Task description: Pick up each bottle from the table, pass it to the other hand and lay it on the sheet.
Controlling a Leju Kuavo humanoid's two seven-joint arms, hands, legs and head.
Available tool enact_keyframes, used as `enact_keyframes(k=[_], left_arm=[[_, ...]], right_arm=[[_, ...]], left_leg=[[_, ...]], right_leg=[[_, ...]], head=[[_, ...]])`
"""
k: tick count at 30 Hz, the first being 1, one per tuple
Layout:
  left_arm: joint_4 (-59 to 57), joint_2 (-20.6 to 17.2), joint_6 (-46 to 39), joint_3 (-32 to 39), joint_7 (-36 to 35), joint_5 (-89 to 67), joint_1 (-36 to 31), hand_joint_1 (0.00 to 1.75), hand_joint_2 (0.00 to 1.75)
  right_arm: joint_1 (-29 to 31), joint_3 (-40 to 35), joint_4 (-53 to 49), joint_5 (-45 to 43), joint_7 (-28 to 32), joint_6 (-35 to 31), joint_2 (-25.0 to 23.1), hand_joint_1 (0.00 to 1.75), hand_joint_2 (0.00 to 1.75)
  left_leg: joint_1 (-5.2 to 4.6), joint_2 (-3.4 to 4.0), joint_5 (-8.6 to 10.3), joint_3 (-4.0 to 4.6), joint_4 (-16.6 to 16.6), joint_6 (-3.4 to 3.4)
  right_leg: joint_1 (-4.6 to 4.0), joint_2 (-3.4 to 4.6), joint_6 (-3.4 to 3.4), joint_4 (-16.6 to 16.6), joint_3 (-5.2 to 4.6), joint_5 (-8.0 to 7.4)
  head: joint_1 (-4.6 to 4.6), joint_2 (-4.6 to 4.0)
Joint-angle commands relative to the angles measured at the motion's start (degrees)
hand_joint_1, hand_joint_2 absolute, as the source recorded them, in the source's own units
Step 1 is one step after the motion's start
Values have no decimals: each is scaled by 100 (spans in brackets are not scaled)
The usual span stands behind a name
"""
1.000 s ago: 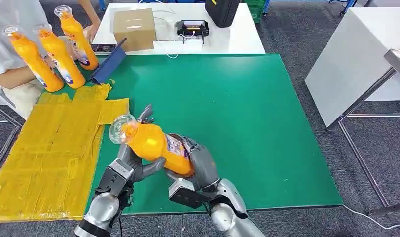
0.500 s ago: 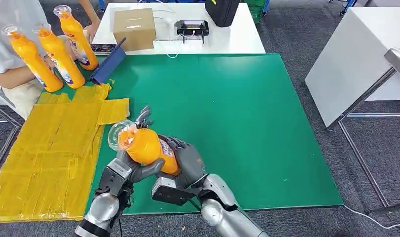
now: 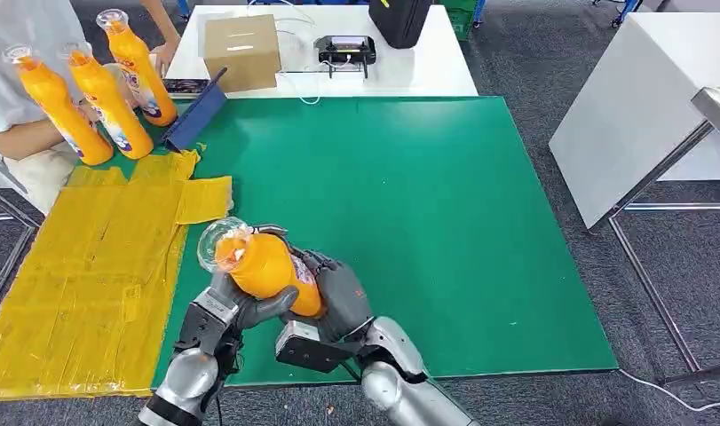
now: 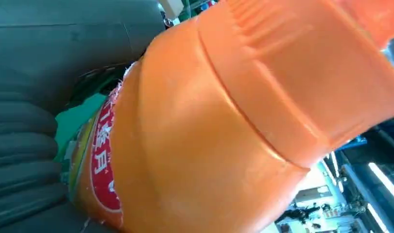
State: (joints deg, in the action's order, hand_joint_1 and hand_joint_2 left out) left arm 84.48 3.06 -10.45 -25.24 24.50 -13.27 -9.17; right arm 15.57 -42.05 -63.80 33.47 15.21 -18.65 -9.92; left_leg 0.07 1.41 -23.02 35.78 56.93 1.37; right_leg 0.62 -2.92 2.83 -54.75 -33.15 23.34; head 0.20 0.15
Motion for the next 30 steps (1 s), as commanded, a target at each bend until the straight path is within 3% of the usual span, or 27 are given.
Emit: enact_keyframes(k=[1,5,7,8,11,12,15,17,18,20,25,30], left_arm=[[95,42,-345,-174,39,-100,-211,175,175],[95,42,-345,-174,39,-100,-211,175,175],[70,15,-849,-190,71,-593,-246,175,175],[18,-19,-1540,-150,33,-1380,-300,175,175],[-163,-148,-2089,-47,-461,-2456,-536,175,175],[-496,-237,-2501,104,-1195,-4184,-746,175,175],[-1118,-372,-2354,208,-1965,-5770,-1205,175,175],[-1819,-603,-2393,75,-2872,-7673,-1671,175,175],[-2167,-1395,-2002,-1270,-4160,-7673,-2319,175,175],[-3500,-1425,-1673,-1773,-4377,-7673,-2966,175,175],[-5639,-1262,-1060,-1849,-4068,-7673,-3808,175,175],[-6284,-1220,-910,-1407,-3874,-7670,-3917,175,175]], right_arm=[[-477,344,-813,-846,272,237,371,0,175],[-477,344,-813,-846,272,237,371,0,175],[-637,568,-1084,-1127,462,147,362,0,175],[-776,737,-1404,-1301,577,74,388,0,175],[-1171,1217,-2491,-1616,683,41,609,0,175],[-1371,1493,-2948,-1821,810,-2,638,0,175],[-1704,1917,-3696,-2122,873,100,700,0,175],[-1786,2080,-3942,-2284,886,200,702,0,175],[-1797,2116,-3995,-2341,919,235,702,0,175],[-1780,2191,-4130,-2571,955,424,696,0,175],[-1675,2187,-4279,-2654,1105,409,746,0,175],[-1580,2063,-4217,-2580,1196,319,815,0,175]], left_leg=[[4,-38,-14,-27,4,-6],[3,-17,-4,-9,-1,-5],[4,-19,-9,-14,3,-7],[5,-24,-10,-19,3,-8],[2,-34,-6,-4,6,-6],[2,-46,-13,-14,10,-8],[1,-45,-4,-7,3,-5],[1,-47,-5,-16,1,-8],[-2,-34,2,-4,-2,-5],[-2,-51,8,-3,-4,-7],[3,-29,6,-22,-2,-21],[5,6,1,-23,6,-26]], right_leg=[[2,-2,-10,-4,37,23],[-1,6,-6,2,15,6],[-1,9,-8,-2,21,11],[-1,9,-10,-3,26,14],[1,-7,-7,-7,13,14],[2,-8,-10,-13,26,24],[3,-15,-8,-6,18,15],[4,-12,-9,-5,29,17],[4,-12,-6,-2,15,7],[3,-27,-7,-4,16,6],[-1,4,-25,-12,23,-4],[-2,37,-26,-23,12,-4]], head=[[-2,0],[-2,0],[0,0],[-2,0],[-2,0],[-2,0],[-2,0],[0,0],[0,0],[2,0],[-2,0],[-2,0]])
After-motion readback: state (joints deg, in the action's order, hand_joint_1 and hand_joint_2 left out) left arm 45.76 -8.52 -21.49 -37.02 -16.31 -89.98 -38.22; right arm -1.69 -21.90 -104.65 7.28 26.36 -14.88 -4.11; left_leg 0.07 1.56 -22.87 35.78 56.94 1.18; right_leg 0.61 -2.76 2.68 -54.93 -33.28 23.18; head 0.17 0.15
